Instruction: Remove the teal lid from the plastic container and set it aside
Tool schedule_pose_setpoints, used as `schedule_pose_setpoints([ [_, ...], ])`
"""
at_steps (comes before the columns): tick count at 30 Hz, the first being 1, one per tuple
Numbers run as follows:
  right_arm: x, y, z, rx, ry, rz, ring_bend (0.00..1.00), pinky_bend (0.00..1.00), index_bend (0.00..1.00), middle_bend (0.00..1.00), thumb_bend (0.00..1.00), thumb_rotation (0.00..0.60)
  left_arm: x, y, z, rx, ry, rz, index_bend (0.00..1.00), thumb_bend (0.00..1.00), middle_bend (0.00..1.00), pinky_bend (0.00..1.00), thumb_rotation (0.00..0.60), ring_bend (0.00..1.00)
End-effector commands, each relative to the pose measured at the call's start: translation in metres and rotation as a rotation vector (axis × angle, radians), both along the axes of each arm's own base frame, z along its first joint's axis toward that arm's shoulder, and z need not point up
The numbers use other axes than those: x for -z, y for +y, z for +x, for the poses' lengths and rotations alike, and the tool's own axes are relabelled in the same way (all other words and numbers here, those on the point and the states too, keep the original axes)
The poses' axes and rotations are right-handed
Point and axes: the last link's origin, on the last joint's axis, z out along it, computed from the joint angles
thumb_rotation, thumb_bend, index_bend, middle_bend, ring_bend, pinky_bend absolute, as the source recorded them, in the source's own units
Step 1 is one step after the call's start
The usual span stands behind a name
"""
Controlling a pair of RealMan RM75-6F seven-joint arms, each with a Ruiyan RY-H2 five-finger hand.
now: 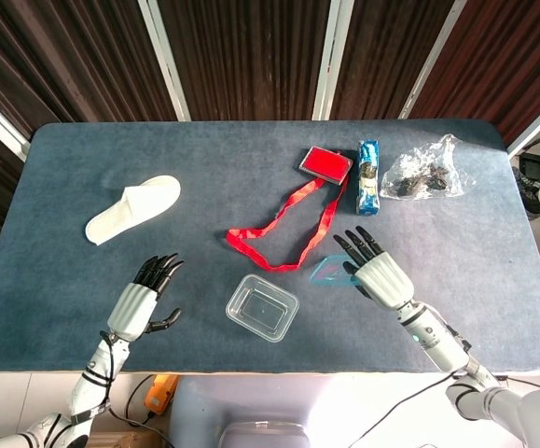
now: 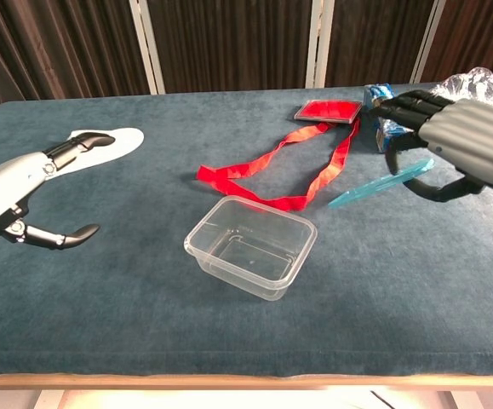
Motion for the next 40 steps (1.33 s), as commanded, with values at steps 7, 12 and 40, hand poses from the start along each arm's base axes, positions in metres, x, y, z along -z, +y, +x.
schedule_pose_setpoints([
  [7, 0.003, 0.026, -0.017, 0.075, 0.045, 0.139, 0.0, 0.0, 0.0, 0.04, 0.17, 0.6, -0.016, 0.001, -0.022, -0.06, 0.009, 0.02, 0.0, 0.31, 0.0, 0.0, 0.6, 0.0],
  [12, -0.01, 0.045, -0.023, 0.142, 0.115, 0.218, 0.0, 0.0, 0.0, 0.0, 0.15, 0.6, -0.035, -0.012, -0.032, -0.074, 0.034, 0.018, 0.0, 0.31, 0.0, 0.0, 0.6, 0.0],
  [40, -0.144, 0.166, -0.074, 0.582, -0.089, -0.233, 0.0, 0.0, 0.0, 0.0, 0.11, 0.6, -0.15, -0.119, -0.092, -0.38, 0.473, 0.308, 0.0, 0.34, 0.0, 0.0, 0.6, 0.0],
])
